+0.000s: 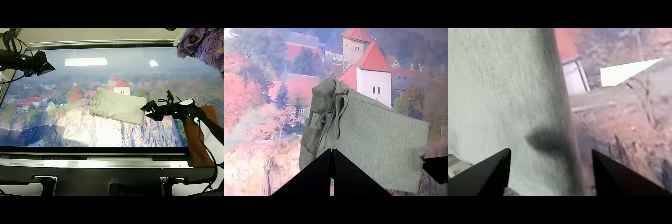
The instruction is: Fold the clothes and pants, and hang the long-sleeved shirts on hangers.
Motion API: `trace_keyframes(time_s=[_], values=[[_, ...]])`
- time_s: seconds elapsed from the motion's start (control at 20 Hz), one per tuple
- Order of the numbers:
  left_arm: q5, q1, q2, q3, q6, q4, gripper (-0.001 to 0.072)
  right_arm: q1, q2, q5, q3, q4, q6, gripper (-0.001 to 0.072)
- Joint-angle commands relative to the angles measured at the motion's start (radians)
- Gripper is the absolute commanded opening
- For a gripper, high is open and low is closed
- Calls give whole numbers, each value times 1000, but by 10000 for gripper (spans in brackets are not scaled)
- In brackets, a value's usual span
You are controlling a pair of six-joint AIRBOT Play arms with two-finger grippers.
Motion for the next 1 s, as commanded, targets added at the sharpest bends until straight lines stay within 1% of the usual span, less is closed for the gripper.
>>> trace_keyframes(time_s=[0.0, 0.05, 0.1, 0.15, 0.2, 0.3, 0.35, 0.55, 0.65, 0.8, 0.95], values=[[0, 1, -1, 0, 0, 0, 19, 45, -29, -91, -14, 53, -35, 426], [0, 1, -1, 0, 0, 0, 19, 52, -31, -104, -14, 60, -38, 335], [0, 1, -2, 0, 0, 0, 19, 60, -30, -117, -14, 71, -41, 228], [0, 1, -3, 0, 0, 0, 19, 66, -30, -115, -10, 98, -48, 102], [0, 1, -4, 0, 0, 0, 19, 64, -30, -96, 10, 125, -63, 32], [0, 1, -5, 0, 0, 0, 19, 64, -27, -61, 92, 121, -60, 31], [0, 1, -5, 0, 0, 0, 19, 64, -27, -50, 155, 90, -18, 31], [0, 1, -5, 0, 1, 0, 19, 40, -27, -43, 426, -126, 254, 31], [0, 1, -5, 0, 0, 0, 19, 0, -27, -24, 536, -183, 358, 31], [0, 1, -5, 0, 0, 0, 19, -84, -25, 44, 656, -224, 451, 30], [-1, 1, -5, 0, 0, 0, 19, -167, -15, 94, 744, -283, 517, 30]])
